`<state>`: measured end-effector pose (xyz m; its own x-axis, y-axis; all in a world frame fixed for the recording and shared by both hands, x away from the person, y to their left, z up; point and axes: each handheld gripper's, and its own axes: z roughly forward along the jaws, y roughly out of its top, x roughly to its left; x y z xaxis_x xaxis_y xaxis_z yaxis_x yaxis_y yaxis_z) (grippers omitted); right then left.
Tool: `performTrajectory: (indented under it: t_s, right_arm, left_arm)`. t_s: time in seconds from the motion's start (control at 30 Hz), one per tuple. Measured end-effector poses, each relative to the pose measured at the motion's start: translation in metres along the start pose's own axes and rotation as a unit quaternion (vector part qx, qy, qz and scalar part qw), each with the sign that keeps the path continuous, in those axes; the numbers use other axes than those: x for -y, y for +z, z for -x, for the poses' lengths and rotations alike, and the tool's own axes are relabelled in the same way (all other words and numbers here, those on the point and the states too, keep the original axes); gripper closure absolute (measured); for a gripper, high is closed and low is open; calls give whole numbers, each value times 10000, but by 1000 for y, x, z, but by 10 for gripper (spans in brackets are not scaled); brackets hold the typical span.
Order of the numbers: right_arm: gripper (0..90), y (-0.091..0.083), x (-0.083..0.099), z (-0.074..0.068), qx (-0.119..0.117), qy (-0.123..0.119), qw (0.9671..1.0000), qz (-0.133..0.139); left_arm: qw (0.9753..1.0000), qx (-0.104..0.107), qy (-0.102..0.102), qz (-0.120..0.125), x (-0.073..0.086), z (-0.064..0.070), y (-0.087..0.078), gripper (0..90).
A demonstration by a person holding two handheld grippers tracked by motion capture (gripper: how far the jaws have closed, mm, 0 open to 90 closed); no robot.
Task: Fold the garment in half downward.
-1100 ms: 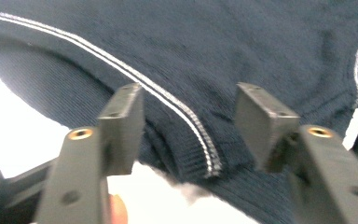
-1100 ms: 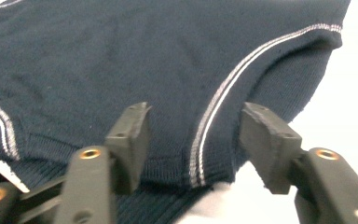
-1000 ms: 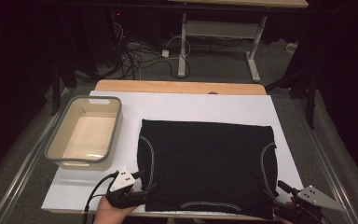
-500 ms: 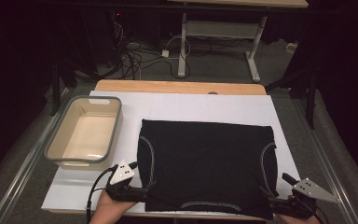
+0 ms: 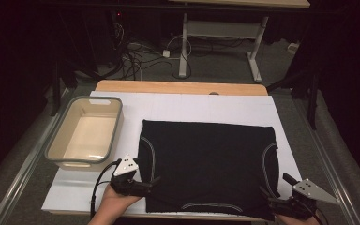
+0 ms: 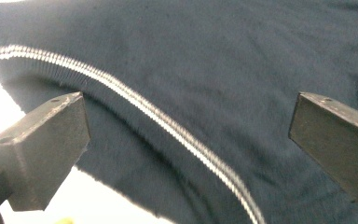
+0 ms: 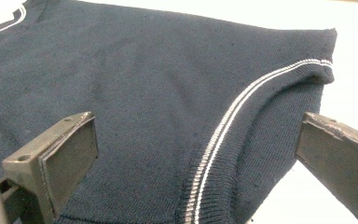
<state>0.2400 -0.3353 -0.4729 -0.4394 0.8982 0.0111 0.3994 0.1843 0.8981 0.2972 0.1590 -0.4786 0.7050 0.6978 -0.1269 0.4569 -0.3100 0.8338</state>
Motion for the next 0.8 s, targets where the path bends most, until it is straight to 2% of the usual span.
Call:
performTrajectory:
  t_s: [0.1,0.23,0.37,0.43,0.57,0.63,0.8]
  right_arm:
    - [0,0,-1,-1,32,5,10000,10]
    - [0,2,-3,-5,29,-21,10000,31]
    - [0,8,-8,-7,-12,20,10000,-24]
    - [0,11,-13,-9,3,34,10000,-7]
    - [0,18,-21,-15,-9,42,10000,69]
    - [0,24,-23,-19,-34,44,10000,53]
    - [0,37,-30,-32,-84,-29,10000,33]
  left_arm:
    - [9999,-26,125,-16,-11,-3,9,0]
    - [9998,-102,195,39,-27,-13,22,0]
    - [9998,-166,93,-26,-35,-29,40,0]
    - [9999,-141,-33,-41,-37,-38,46,0]
    - [9995,-287,72,-125,-39,-47,51,0]
    - [9997,-199,-115,-94,-38,-53,53,0]
    - [9996,-150,-232,-87,-34,-58,55,0]
